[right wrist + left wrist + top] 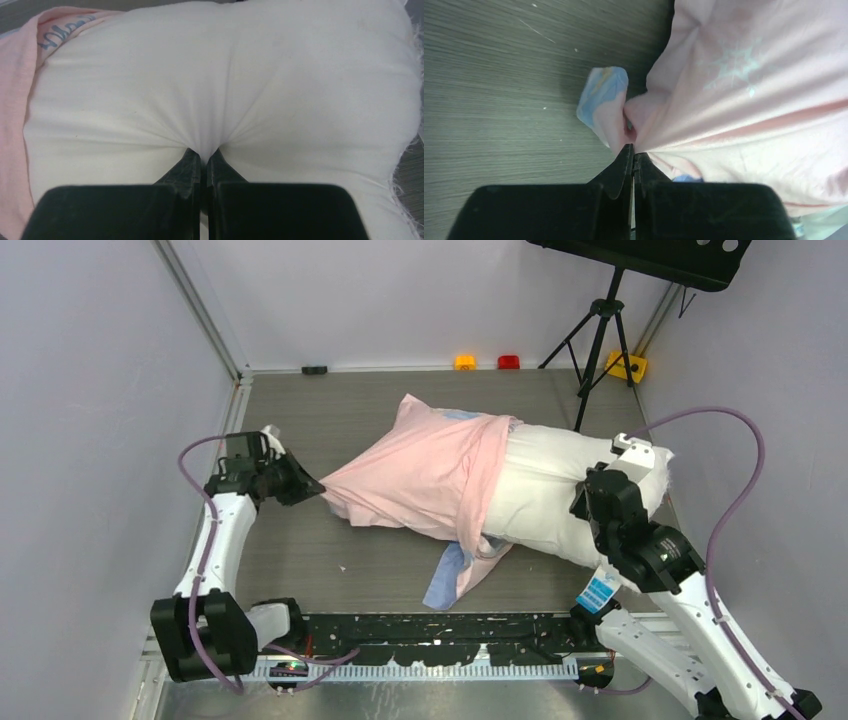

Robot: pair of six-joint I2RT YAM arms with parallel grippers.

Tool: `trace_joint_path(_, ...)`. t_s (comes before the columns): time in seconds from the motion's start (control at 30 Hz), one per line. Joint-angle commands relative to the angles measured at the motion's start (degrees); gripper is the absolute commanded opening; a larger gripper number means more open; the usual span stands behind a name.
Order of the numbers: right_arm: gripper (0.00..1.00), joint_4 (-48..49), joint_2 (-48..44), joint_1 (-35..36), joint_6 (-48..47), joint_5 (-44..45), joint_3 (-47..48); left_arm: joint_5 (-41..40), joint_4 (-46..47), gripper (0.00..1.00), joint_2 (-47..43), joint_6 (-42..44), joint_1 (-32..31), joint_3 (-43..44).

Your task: Remove the pillowcase from the pillow

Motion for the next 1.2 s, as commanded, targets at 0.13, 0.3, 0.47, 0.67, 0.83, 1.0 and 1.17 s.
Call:
trace_joint_path(0.13, 0.0, 7.2, -6.8, -0.4, 0.1, 16.2, 1.7, -5.4, 4.6, 0.0, -4.1, -16.5, 11.1, -1.8)
trace_joint_path(0.3, 0.0, 7.2, -8.8, -0.5, -0.5, 19.8, 1.7, -19.9, 1.1, 0.0, -8.8, -21.7, 12.0, -2.4)
trace_joint_path(0.47, 0.0, 7.2, -9.7, -0.5, -0.5, 22.4, 1.1, -30.4, -3.4, 0.0, -11.1, -23.0, 12.9, 1.4)
trace_joint_path(0.67, 0.0, 7.1, -10.0, -0.5, -0.1, 26.3, 1.1, -36.7, -3.7, 0.0, -12.9, -26.4, 15.1, 4.0)
trace_joint_path(0.83, 0.0, 7.2, -11.0, -0.5, -0.7, 30.0, 1.4, -38.0, -2.5, 0.0, -11.6, -26.0, 15.9, 6.5)
trace_joint_path(1.0, 0.0, 7.2, -12.7, -0.4, -0.7, 33.8, 1.4, -40.4, -1.9, 0.0, -10.0, -23.5, 16.2, 10.3)
trace_joint_path(1.17, 0.0, 8.4, -13.0, -0.5, -2.7, 37.9, 3.0, -42.9, 0.7, 0.0, -8.3, -18.8, 16.6, 14.9)
